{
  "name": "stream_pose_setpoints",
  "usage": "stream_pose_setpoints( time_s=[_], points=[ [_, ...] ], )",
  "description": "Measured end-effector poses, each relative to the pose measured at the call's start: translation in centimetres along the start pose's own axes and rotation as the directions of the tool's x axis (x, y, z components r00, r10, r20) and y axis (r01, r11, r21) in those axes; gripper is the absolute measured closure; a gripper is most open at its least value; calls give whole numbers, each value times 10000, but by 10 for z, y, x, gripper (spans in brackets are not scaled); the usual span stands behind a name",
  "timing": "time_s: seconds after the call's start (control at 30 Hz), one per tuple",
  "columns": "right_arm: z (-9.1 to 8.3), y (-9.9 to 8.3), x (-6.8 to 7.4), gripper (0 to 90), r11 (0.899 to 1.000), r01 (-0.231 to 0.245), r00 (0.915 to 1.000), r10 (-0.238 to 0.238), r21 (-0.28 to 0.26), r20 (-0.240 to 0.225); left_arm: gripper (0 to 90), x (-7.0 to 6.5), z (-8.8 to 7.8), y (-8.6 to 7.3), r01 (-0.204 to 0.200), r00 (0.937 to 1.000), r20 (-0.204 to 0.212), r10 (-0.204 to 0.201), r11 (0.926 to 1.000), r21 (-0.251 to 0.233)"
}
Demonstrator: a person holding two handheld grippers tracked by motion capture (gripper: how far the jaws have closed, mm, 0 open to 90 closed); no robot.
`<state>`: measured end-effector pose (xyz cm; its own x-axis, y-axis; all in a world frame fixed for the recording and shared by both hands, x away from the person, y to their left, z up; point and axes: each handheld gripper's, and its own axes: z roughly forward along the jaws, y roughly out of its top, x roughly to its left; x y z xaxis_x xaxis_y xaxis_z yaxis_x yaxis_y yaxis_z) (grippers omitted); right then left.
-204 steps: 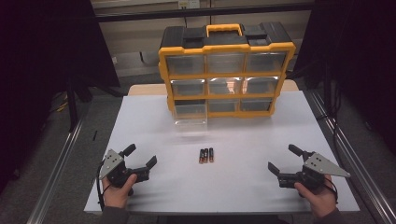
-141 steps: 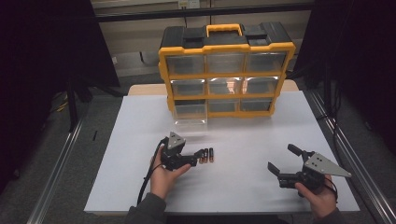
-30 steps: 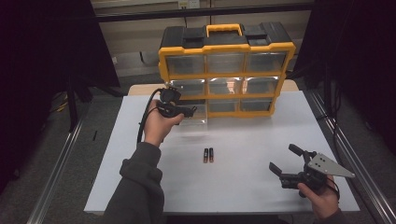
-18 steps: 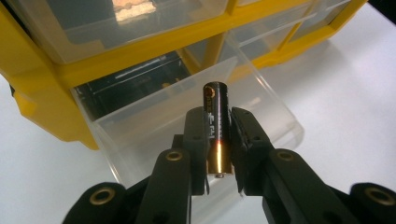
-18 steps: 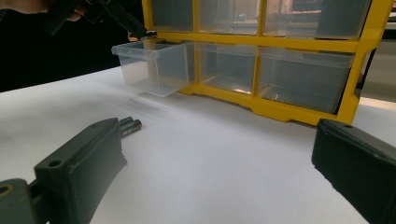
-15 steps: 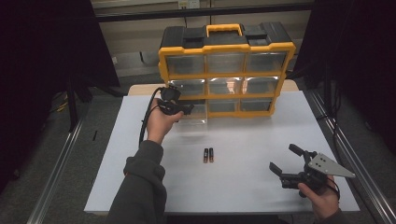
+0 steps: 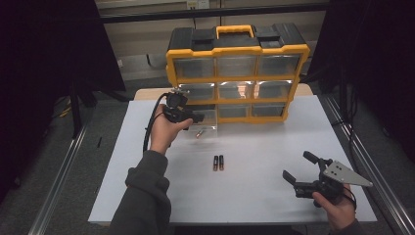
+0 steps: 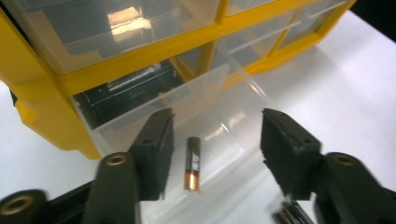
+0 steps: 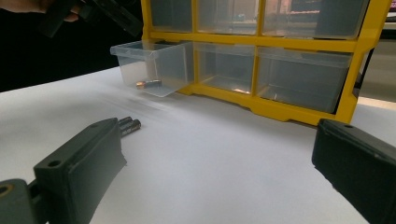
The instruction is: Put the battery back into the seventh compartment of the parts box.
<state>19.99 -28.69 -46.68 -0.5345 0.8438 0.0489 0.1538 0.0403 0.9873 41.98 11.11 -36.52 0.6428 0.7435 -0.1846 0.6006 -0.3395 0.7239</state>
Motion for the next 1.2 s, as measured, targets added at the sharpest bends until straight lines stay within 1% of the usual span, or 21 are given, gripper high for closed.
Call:
stream_pose_setpoints(
  time_s=[0.07, 0.1, 0.17, 0.2, 0.27, 0.3, 0.33, 0.37, 0.43, 0.47, 0.5, 0.53, 0.6, 0.63, 0.67, 0.73, 0.9, 0.97, 1.0, 1.1, 1.2],
  points=[
    [0, 0, 0, 16, 10000, 5, 10000, -5, 7, 1, 358, -2, -3, 0, -36, 10000, 36, 36, 10000, -37],
    [0, 0, 0, 16, 10000, 3, 10000, -3, 8, 7, 326, -3, -6, -1, -103, 9998, 160, 104, 9999, -35],
    [0, 0, 0, 16, 10000, 15, 10000, -15, 22, 6, 301, -8, -13, -3, -121, 9992, 380, 127, 9998, -155],
    [0, 0, 1, 16, 10000, -22, 10000, 22, 37, 16, 287, -10, -15, -4, -289, 9987, 419, 296, 9994, -173],
    [0, 0, 1, 16, 10000, -63, 10000, 63, -12, 34, 263, -11, -16, -6, -314, 9983, 493, 326, 9992, -244],
    [0, 0, 1, 16, 10000, -63, 10000, 63, -12, 34, 263, -14, -16, -7, -257, 9983, 514, 273, 9992, -316],
    [0, 1, 1, 16, 10000, -55, 10000, 55, -23, 46, 261, -14, -17, -8, -434, 9970, 632, 451, 9987, -283],
    [0, 1, 1, 16, 10000, -61, 10000, 61, -12, 41, 254, -16, -17, -10, -443, 9968, 647, 462, 9986, -302],
    [1, 0, 1, 16, 10000, -59, 10000, 59, -33, 67, 237, -19, -19, -14, -748, 9944, 741, 750, 9972, -59],
    [1, 0, 1, 16, 10000, -59, 10000, 59, -33, 67, 233, -19, -19, -14, -748, 9944, 741, 750, 9972, -59],
    [0, 1, 1, 16, 10000, -68, 9999, 68, -49, 78, 233, -21, -18, -16, -702, 9936, 871, 719, 9973, -222],
    [0, 1, 1, 16, 10000, -50, 10000, 50, 7, 32, 224, -25, -18, -19, -779, 9934, 840, 786, 9969, -120],
    [0, 0, 0, 16, 10000, 15, 10000, -15, 17, 35, 219, -27, -17, -21, -829, 9925, 893, 840, 9964, -162],
    [0, 0, 0, 17, 10000, 28, 10000, -28, 11, 40, 218, -31, -16, -25, -1030, 9908, 870, 1039, 9946, -151],
    [0, 1, 1, 16, 10000, -89, 10000, 89, -7, 38, 218, -33, -15, -27, -964, 9910, 908, 981, 9951, -224],
    [1, 1, 1, 17, 10000, -76, 10000, 76, -58, 48, 212, -35, -14, -29, -1056, 9899, 940, 1065, 9943, -144],
    [0, 1, 1, 17, 10000, -80, 10000, 80, -19, 39, 211, -47, -8, -43, -1337, 9841, 1160, 1348, 9909, -169],
    [0, 1, 1, 17, 10000, -81, 10000, 81, -19, 44, 211, -49, -7, -45, -1225, 9850, 1199, 1243, 9922, -227],
    [0, 0, 1, 17, 10000, -61, 10000, 61, -6, 32, 211, -51, -4, -50, -1380, 9836, 1164, 1374, 9904, -31],
    [1, 1, 1, 17, 10000, -70, 10000, 70, -60, 46, 212, -52, 2, -57, -1302, 9846, 1177, 1292, 9915, 2],
    [0, 1, 1, 17, 10000, -57, 10000, 57, -12, 21, 214, -52, 5, -61, -1355, 9838, 1189, 1338, 9908, 65]
  ],
)
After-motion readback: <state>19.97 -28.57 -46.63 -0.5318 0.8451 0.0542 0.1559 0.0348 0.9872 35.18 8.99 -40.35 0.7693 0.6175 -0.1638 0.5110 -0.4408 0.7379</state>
